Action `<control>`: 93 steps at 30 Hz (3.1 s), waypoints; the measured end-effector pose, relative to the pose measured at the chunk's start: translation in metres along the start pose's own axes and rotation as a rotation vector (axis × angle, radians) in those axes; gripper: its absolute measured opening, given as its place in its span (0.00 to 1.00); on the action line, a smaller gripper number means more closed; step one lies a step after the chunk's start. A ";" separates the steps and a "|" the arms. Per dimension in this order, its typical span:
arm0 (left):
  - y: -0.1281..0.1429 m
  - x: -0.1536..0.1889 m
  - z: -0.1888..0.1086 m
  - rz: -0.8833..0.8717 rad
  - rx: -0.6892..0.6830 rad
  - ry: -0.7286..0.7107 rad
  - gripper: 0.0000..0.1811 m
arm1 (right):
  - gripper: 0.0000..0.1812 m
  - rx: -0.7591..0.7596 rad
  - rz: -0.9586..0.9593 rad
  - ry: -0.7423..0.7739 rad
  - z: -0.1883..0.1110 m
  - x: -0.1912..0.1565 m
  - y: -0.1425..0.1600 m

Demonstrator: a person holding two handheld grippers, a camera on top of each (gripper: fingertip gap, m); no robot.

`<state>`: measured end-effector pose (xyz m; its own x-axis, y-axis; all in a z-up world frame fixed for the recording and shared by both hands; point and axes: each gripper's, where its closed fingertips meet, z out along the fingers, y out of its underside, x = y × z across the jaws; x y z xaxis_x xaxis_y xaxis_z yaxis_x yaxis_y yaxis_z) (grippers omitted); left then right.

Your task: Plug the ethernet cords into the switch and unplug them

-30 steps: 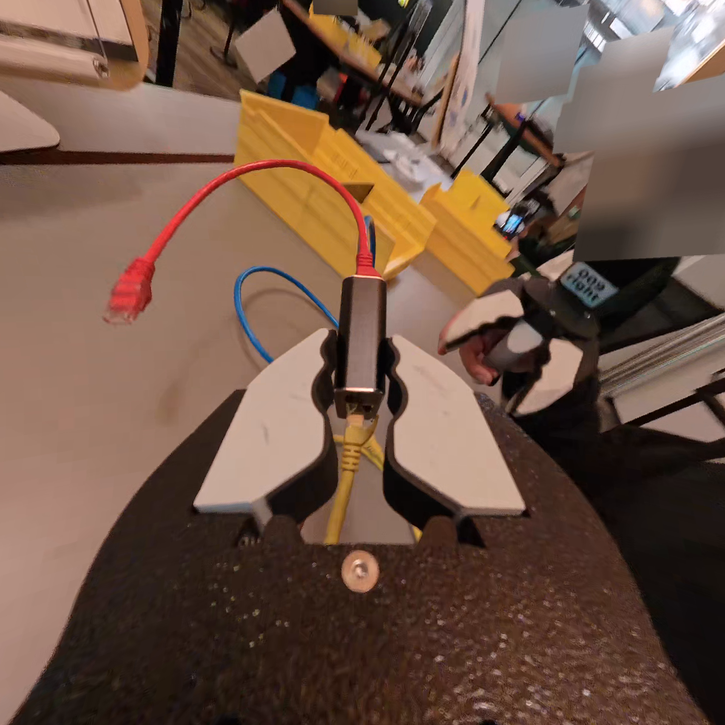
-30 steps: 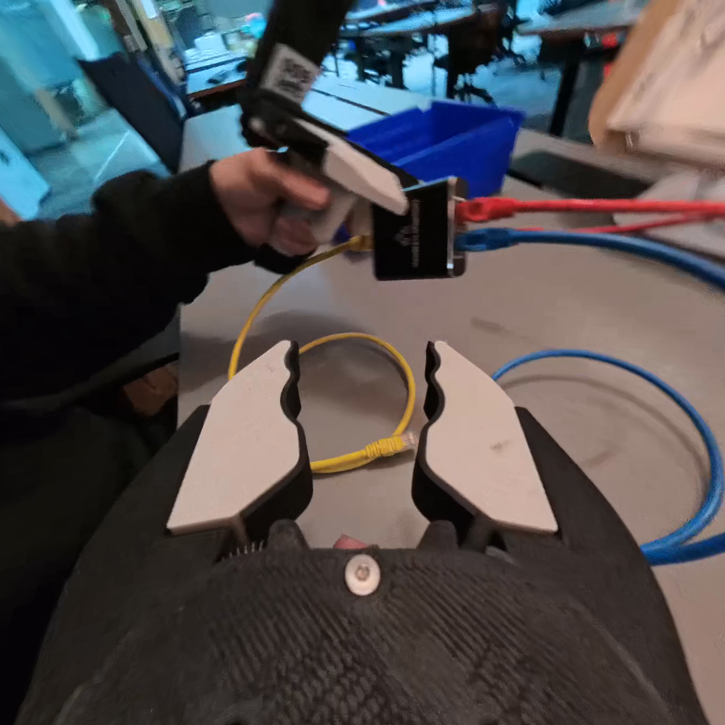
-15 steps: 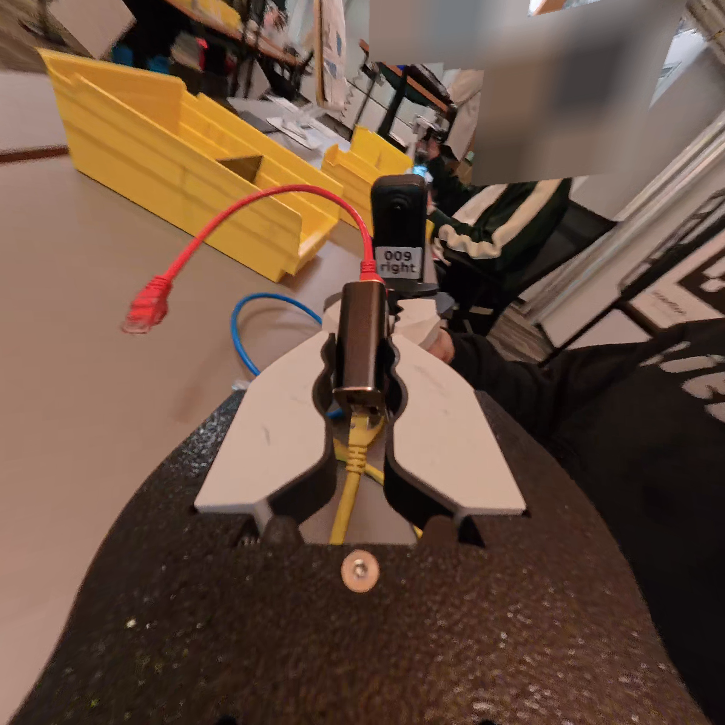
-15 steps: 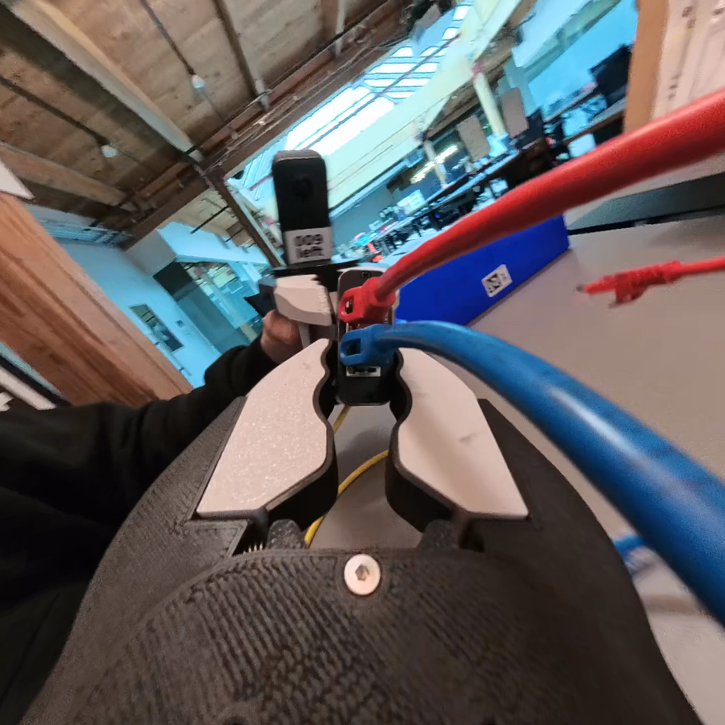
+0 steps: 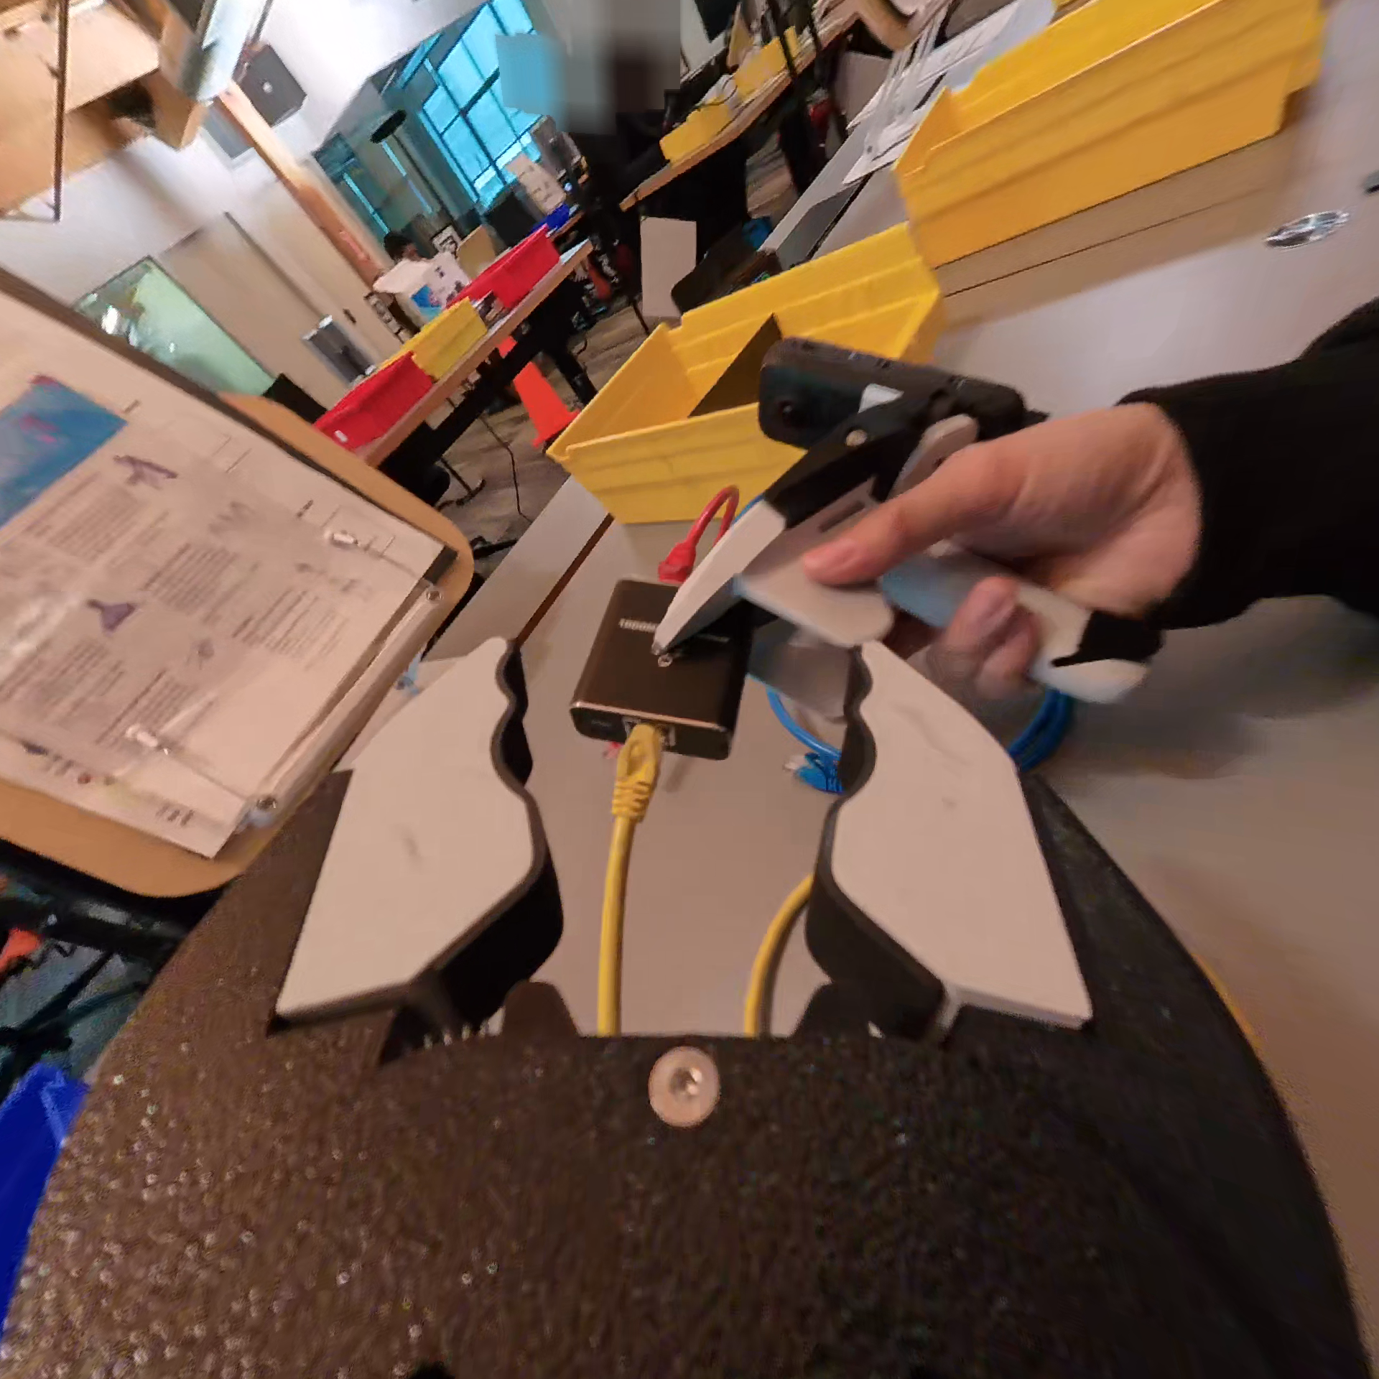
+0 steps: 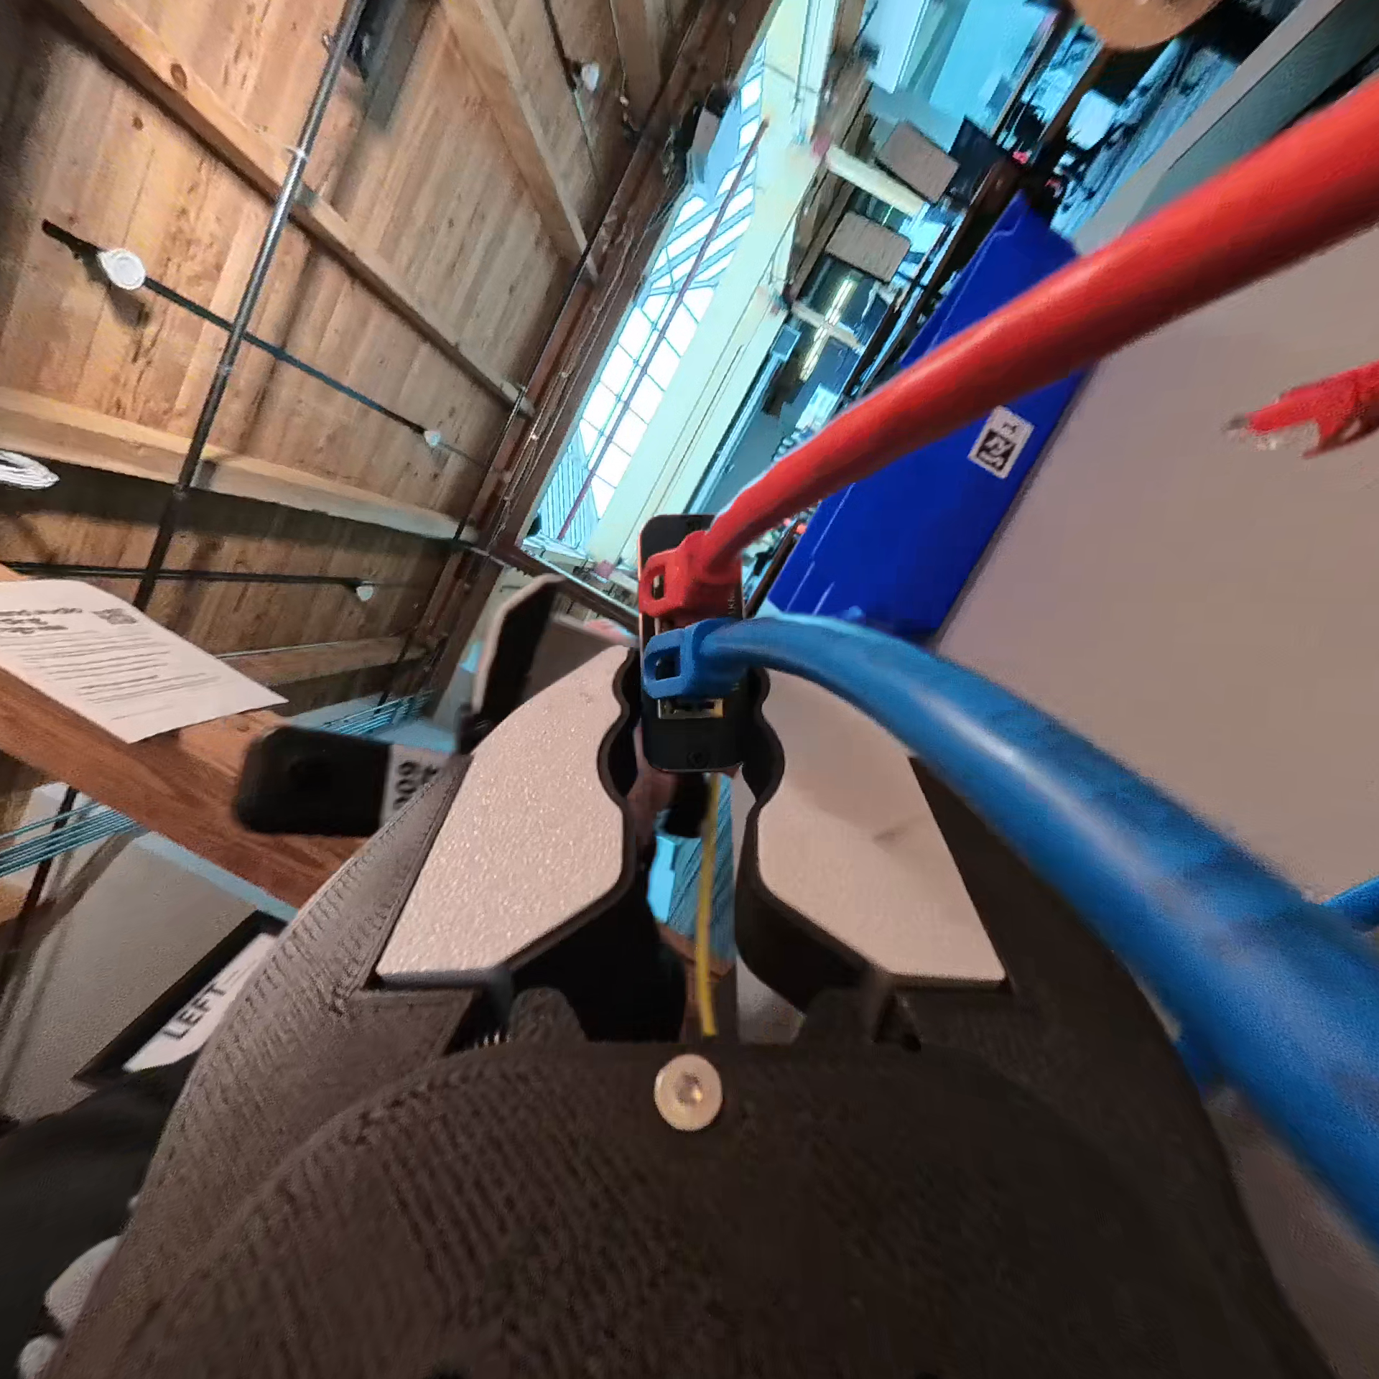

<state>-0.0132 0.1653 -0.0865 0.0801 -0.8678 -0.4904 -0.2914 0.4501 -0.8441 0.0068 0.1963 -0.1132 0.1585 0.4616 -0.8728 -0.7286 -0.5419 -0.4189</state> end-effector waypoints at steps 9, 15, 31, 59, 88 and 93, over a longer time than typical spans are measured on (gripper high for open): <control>0.041 -0.008 0.005 0.029 0.023 0.013 0.42 | 0.13 -0.076 0.077 -0.064 0.014 -0.018 0.026; 0.042 -0.003 0.003 0.008 0.138 0.058 0.33 | 0.14 -0.165 0.060 -0.085 0.012 -0.017 0.035; 0.068 0.009 0.027 -0.126 0.111 0.068 0.35 | 0.14 -0.213 0.014 -0.037 0.008 0.008 0.038; 0.074 0.004 0.018 -0.214 0.156 0.083 0.35 | 0.10 0.436 -0.002 0.139 -0.004 0.004 0.013; 0.086 0.005 0.024 -0.181 0.075 0.037 0.35 | 0.07 0.582 0.025 0.151 -0.015 0.014 0.008; 0.086 0.002 0.022 -0.205 0.091 0.033 0.35 | 0.12 0.504 0.014 0.176 -0.007 0.017 0.013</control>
<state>-0.0176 0.2066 -0.1646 0.0971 -0.9488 -0.3007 -0.1844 0.2797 -0.9422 0.0041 0.1920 -0.1351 0.2239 0.3082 -0.9246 -0.9545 -0.1225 -0.2720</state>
